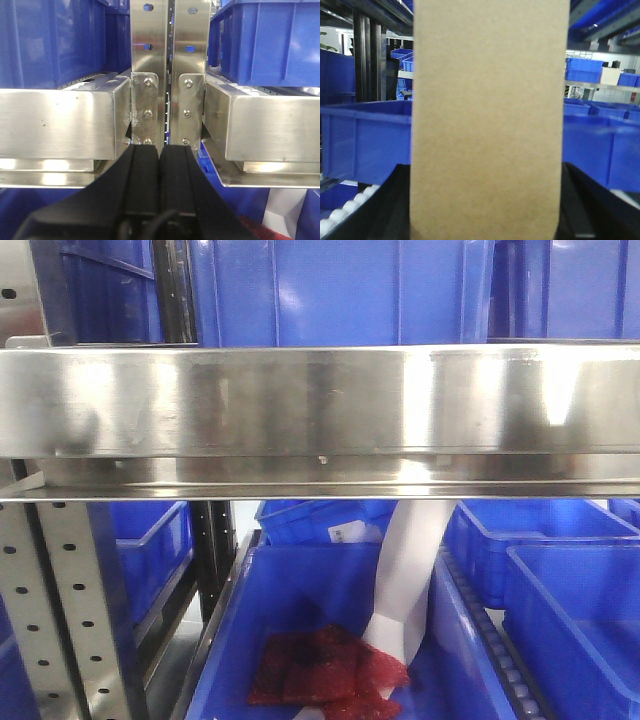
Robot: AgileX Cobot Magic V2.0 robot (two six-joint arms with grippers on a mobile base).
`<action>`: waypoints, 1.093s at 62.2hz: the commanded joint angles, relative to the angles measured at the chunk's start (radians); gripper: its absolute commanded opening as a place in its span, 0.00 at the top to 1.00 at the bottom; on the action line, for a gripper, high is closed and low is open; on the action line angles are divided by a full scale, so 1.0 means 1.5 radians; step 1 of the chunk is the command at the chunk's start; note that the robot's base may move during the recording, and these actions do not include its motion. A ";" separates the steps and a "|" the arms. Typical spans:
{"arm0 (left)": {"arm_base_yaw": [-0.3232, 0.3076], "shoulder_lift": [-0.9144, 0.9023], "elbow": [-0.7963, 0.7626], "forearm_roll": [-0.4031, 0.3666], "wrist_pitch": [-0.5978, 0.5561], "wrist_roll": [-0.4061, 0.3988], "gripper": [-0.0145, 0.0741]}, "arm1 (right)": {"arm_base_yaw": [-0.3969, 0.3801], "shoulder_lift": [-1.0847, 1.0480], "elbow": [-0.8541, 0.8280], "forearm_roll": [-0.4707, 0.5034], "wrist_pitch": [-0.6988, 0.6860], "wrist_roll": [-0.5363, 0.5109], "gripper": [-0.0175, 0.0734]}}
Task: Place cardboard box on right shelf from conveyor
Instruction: 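Raise the held box above the upper steel shelf with the right gripper, then lower the box flat onto the upper shelf with the right gripper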
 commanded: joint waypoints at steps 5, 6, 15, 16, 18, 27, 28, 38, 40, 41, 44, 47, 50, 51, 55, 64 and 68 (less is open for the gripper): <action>-0.001 -0.004 0.004 -0.005 -0.058 0.000 0.97 | -0.004 0.127 -0.147 -0.002 -0.002 -0.107 0.75; -0.001 -0.004 0.004 -0.005 -0.058 0.000 0.97 | -0.004 0.145 -0.156 -0.002 0.003 -0.127 0.75; -0.001 -0.004 0.004 -0.005 -0.058 0.000 0.97 | -0.002 0.258 -0.238 -0.001 0.016 -0.272 0.75; -0.001 -0.004 0.004 -0.005 -0.058 0.000 0.97 | -0.001 0.269 -0.248 -0.001 0.017 -0.285 0.75; -0.001 -0.004 0.004 -0.005 -0.058 0.000 0.97 | 0.001 0.289 -0.260 0.000 0.018 -0.313 0.75; -0.001 -0.004 0.004 -0.005 -0.058 0.000 0.97 | 0.053 0.380 -0.304 0.000 0.020 -0.435 0.75; -0.001 -0.004 0.004 -0.005 -0.058 0.000 0.97 | 0.061 0.388 -0.307 0.000 0.020 -0.455 0.75; -0.001 -0.004 0.004 -0.005 -0.058 0.000 0.97 | 0.157 0.485 -0.333 0.000 0.034 -0.615 0.75; -0.001 -0.004 0.004 -0.005 -0.058 0.000 0.97 | 0.174 0.501 -0.336 -0.001 0.035 -0.642 0.75; -0.001 -0.004 0.004 -0.005 -0.058 0.000 0.97 | 0.182 0.509 -0.336 -0.001 0.035 -0.654 0.75; -0.001 -0.004 0.004 -0.005 -0.058 0.000 0.97 | 0.207 0.531 -0.337 -0.002 0.031 -0.686 0.75; -0.001 -0.004 0.004 -0.005 -0.058 0.000 0.97 | 0.228 0.561 -0.337 -0.002 0.025 -0.704 0.75; -0.001 -0.004 0.004 -0.005 -0.058 0.000 0.97 | 0.242 0.584 -0.338 -0.008 0.021 -0.705 0.75; -0.001 -0.004 0.004 -0.005 -0.058 0.000 0.97 | 0.247 0.591 -0.338 -0.010 0.021 -0.705 0.75; -0.001 -0.004 0.004 -0.005 -0.058 0.000 0.97 | 0.258 0.623 -0.343 -0.016 0.022 -0.705 0.75; -0.001 -0.004 0.004 -0.005 -0.058 0.000 0.97 | 0.278 0.675 -0.364 -0.064 0.016 -0.704 0.75; -0.001 -0.004 0.004 -0.005 -0.058 0.000 0.97 | 0.280 0.691 -0.378 -0.081 0.016 -0.702 0.75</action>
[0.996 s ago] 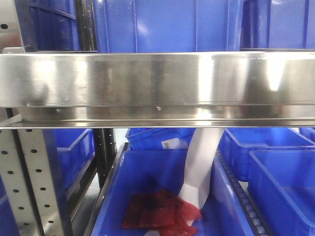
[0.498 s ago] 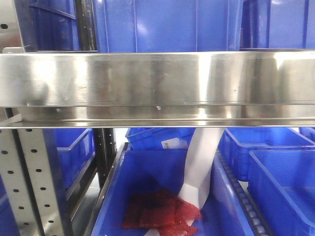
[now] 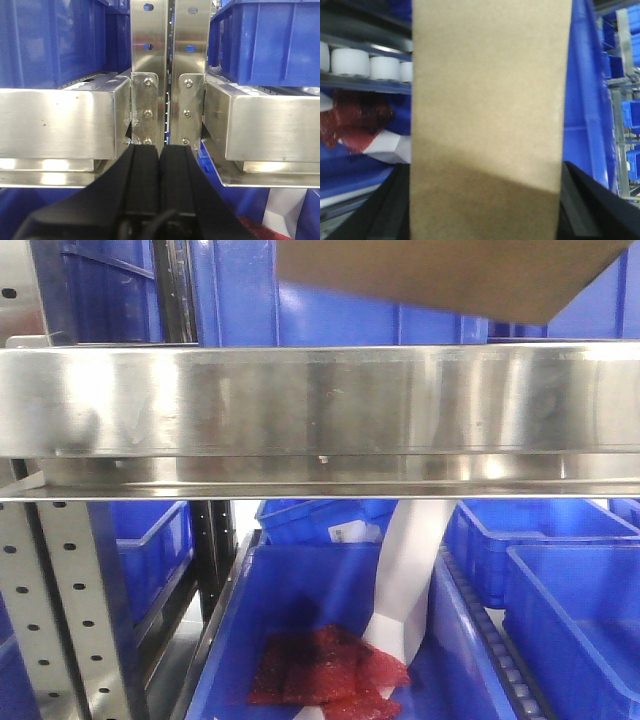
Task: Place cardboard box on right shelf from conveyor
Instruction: 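Lower the box flat onto the upper shelf with the right gripper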
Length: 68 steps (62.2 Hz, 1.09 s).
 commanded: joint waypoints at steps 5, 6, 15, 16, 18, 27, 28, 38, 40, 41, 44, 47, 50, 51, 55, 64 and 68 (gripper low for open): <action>-0.001 -0.004 0.004 -0.005 -0.058 0.000 0.97 | 0.004 0.020 -0.066 -0.036 -0.073 0.012 0.75; -0.001 -0.004 0.004 -0.005 -0.058 0.000 0.97 | 0.004 0.026 -0.070 -0.036 -0.073 0.014 0.75; -0.001 -0.004 0.004 -0.005 -0.058 0.000 0.97 | 0.004 0.062 -0.098 -0.040 -0.076 0.015 0.75; -0.001 -0.004 0.004 -0.005 -0.058 0.000 0.97 | 0.004 0.066 -0.103 -0.041 -0.076 0.015 0.75; -0.001 -0.004 0.004 -0.005 -0.058 0.000 0.97 | 0.004 0.073 -0.109 -0.044 -0.075 0.015 0.75; -0.001 -0.004 0.004 -0.005 -0.058 0.000 0.97 | 0.003 0.099 -0.130 -0.078 -0.071 0.020 0.75; -0.001 -0.004 0.004 -0.005 -0.058 0.000 0.97 | 0.003 0.101 -0.131 -0.082 -0.070 0.023 0.75; -0.001 -0.004 0.004 -0.005 -0.058 0.000 0.97 | 0.003 0.119 -0.135 -0.119 -0.068 0.087 0.75; -0.001 -0.004 0.004 -0.005 -0.058 0.000 0.97 | 0.003 0.122 -0.135 -0.127 -0.068 0.098 0.75; -0.001 -0.004 0.004 -0.005 -0.058 0.000 0.97 | 0.003 0.123 -0.135 -0.132 -0.068 0.103 0.75; -0.001 -0.004 0.004 -0.005 -0.058 0.000 0.97 | 0.003 0.126 -0.135 -0.152 -0.068 0.117 0.75; -0.001 -0.004 0.004 -0.005 -0.058 0.000 0.97 | 0.003 0.127 -0.135 -0.171 -0.068 0.134 0.75; -0.001 -0.004 0.004 -0.005 -0.058 0.000 0.97 | 0.003 0.128 -0.135 -0.191 -0.069 0.151 0.75; -0.001 -0.004 0.004 -0.005 -0.058 0.000 0.97 | 0.003 0.128 -0.135 -0.203 -0.070 0.158 0.75; -0.001 -0.004 0.004 -0.005 -0.058 0.000 0.97 | 0.003 0.128 -0.135 -0.234 -0.071 0.204 0.75; -0.001 -0.004 0.004 -0.005 -0.058 0.000 0.97 | 0.003 0.128 -0.135 -0.266 -0.071 0.307 0.75; -0.001 -0.004 0.004 -0.005 -0.058 0.000 0.97 | 0.005 0.128 -0.135 -0.277 -0.071 0.327 0.75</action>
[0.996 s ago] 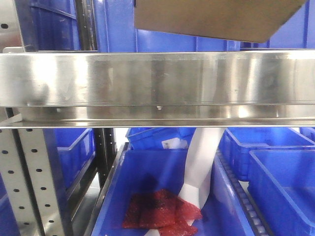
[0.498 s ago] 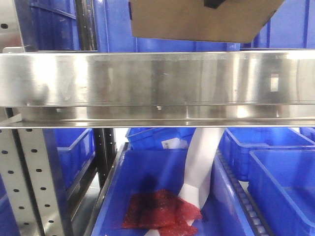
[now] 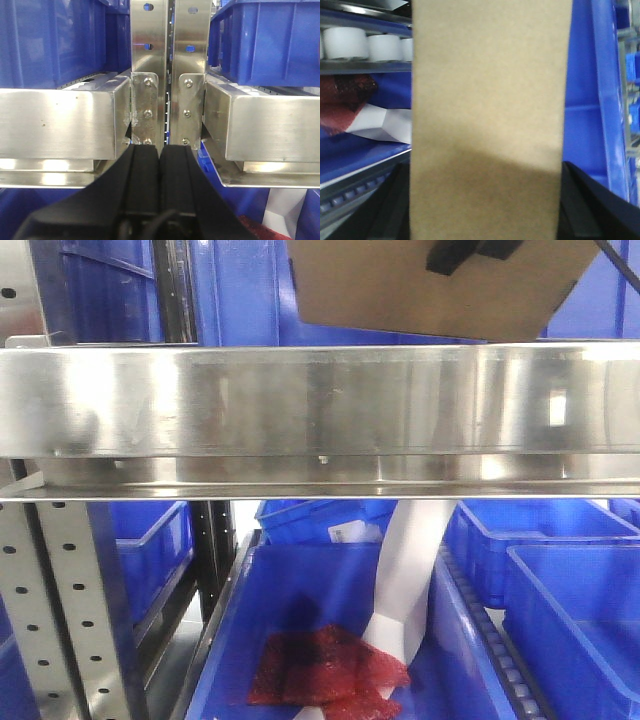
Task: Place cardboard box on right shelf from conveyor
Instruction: 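Lower the box flat onto the upper shelf with the right gripper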
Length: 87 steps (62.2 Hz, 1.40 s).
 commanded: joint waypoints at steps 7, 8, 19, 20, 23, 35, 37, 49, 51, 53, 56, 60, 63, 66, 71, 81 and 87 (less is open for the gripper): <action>-0.001 -0.004 0.004 -0.005 -0.058 0.000 0.97 | 0.005 -0.027 -0.029 -0.043 -0.056 0.063 0.75; -0.001 -0.004 0.004 -0.005 -0.058 0.000 0.97 | 0.006 -0.027 -0.029 -0.043 -0.055 0.065 0.75; -0.001 -0.004 0.004 -0.005 -0.058 0.000 0.97 | 0.026 -0.013 -0.029 -0.055 -0.071 0.074 0.75; -0.001 -0.004 0.004 -0.005 -0.058 0.000 0.97 | 0.027 -0.011 -0.029 -0.061 -0.074 0.074 0.75; -0.001 -0.004 0.004 -0.005 -0.058 0.000 0.97 | 0.031 -0.006 -0.029 -0.090 -0.076 0.074 0.75; -0.001 -0.004 0.004 -0.005 -0.058 0.000 0.97 | 0.030 0.007 -0.029 -0.120 -0.049 0.074 0.75; -0.001 -0.004 0.004 -0.005 -0.058 0.000 0.97 | 0.030 0.007 -0.029 -0.120 -0.049 0.074 0.75; -0.001 -0.004 0.004 -0.005 -0.058 0.000 0.97 | 0.030 0.007 -0.029 -0.156 -0.071 0.074 0.74; -0.001 -0.004 0.004 -0.005 -0.058 0.000 0.97 | 0.030 0.007 -0.029 -0.169 -0.074 0.074 0.73; -0.001 -0.004 0.004 -0.005 -0.058 0.000 0.97 | 0.030 0.007 -0.029 -0.177 -0.075 0.074 0.71; -0.001 -0.004 0.004 -0.005 -0.058 0.000 0.97 | 0.030 0.007 -0.029 -0.185 -0.080 0.074 0.62; -0.001 -0.004 0.004 -0.005 -0.058 0.000 0.97 | 0.030 0.007 -0.029 -0.185 -0.083 0.074 0.47; -0.001 -0.004 0.004 -0.005 -0.058 0.000 0.97 | 0.030 0.007 -0.029 -0.185 -0.087 0.074 0.34; -0.001 -0.004 0.004 -0.005 -0.058 0.000 0.97 | 0.030 0.007 -0.029 -0.185 -0.088 0.074 0.24; -0.001 -0.004 0.004 -0.005 -0.058 0.000 0.97 | 0.030 0.007 -0.029 -0.185 -0.090 0.074 0.11; -0.001 -0.004 0.004 -0.005 -0.058 0.000 0.97 | 0.031 0.007 -0.029 -0.185 -0.091 0.074 0.12; -0.001 -0.004 0.004 -0.005 -0.058 0.000 0.97 | 0.038 0.002 -0.029 -0.185 -0.085 0.074 0.12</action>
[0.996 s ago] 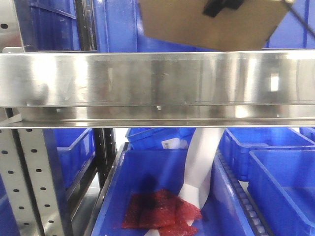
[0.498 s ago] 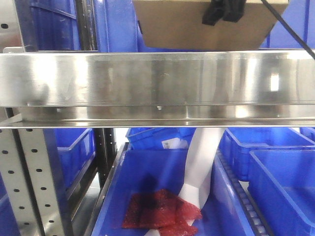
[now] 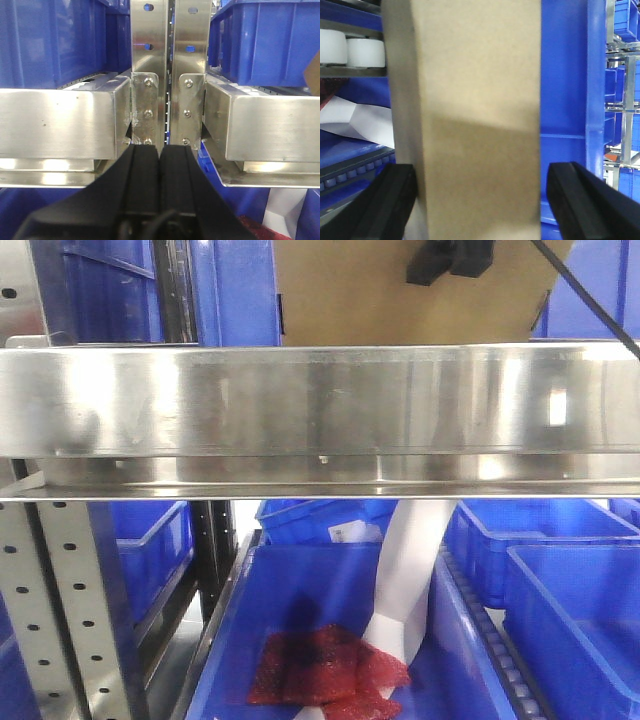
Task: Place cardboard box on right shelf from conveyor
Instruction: 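Lower the box flat onto the upper shelf with the right gripper, then open the right gripper to release the box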
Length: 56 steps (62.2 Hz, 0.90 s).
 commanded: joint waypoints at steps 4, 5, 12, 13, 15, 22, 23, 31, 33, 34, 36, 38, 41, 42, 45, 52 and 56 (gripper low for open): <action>-0.001 -0.004 0.004 -0.005 -0.058 0.000 0.97 | 0.014 -0.045 -0.027 -0.019 -0.029 0.002 0.12; -0.001 -0.004 0.004 -0.005 -0.058 0.000 0.97 | 0.017 -0.047 -0.027 -0.019 -0.025 0.002 0.12; -0.001 -0.004 0.004 -0.005 -0.058 0.000 0.97 | 0.039 -0.072 -0.027 -0.018 0.012 0.007 0.12; -0.001 -0.004 0.004 -0.005 -0.058 0.000 0.97 | 0.041 -0.075 -0.027 -0.018 0.018 0.009 0.12; -0.001 -0.004 0.004 -0.005 -0.058 0.000 0.97 | 0.045 -0.082 -0.027 -0.018 0.029 0.013 0.12; -0.001 -0.004 0.004 -0.005 -0.058 0.000 0.97 | 0.051 -0.099 -0.026 -0.017 0.061 0.025 0.12; -0.001 -0.004 0.004 -0.005 -0.058 0.000 0.97 | 0.051 -0.101 -0.026 -0.017 0.064 0.027 0.13; -0.001 -0.004 0.004 -0.005 -0.058 0.000 0.97 | 0.049 -0.120 -0.025 -0.017 0.095 0.063 0.25; -0.001 -0.004 0.004 -0.005 -0.058 0.000 0.97 | 0.049 -0.123 -0.025 -0.017 0.102 0.071 0.31; -0.001 -0.004 0.004 -0.005 -0.058 0.000 0.97 | 0.049 -0.125 -0.025 -0.017 0.106 0.079 0.36; -0.001 -0.004 0.004 -0.005 -0.058 0.000 0.97 | 0.049 -0.129 -0.025 -0.017 0.112 0.092 0.43; -0.001 -0.004 0.004 -0.005 -0.058 0.000 0.97 | 0.049 -0.132 -0.025 -0.017 0.117 0.110 0.53; -0.001 -0.004 0.004 -0.005 -0.058 0.000 0.97 | 0.049 -0.137 -0.025 -0.017 0.124 0.137 0.67; -0.001 -0.004 0.004 -0.005 -0.058 0.000 0.97 | 0.048 -0.139 -0.025 -0.017 0.126 0.146 0.71; -0.001 -0.004 0.004 -0.005 -0.058 0.000 0.97 | 0.044 -0.143 -0.025 -0.014 0.128 0.187 0.76; -0.001 -0.004 0.004 -0.005 -0.058 0.000 0.97 | 0.008 -0.161 -0.025 0.033 0.129 0.335 0.74; -0.001 -0.004 0.004 -0.005 -0.058 0.000 0.97 | -0.027 -0.175 -0.025 0.082 0.129 0.431 0.75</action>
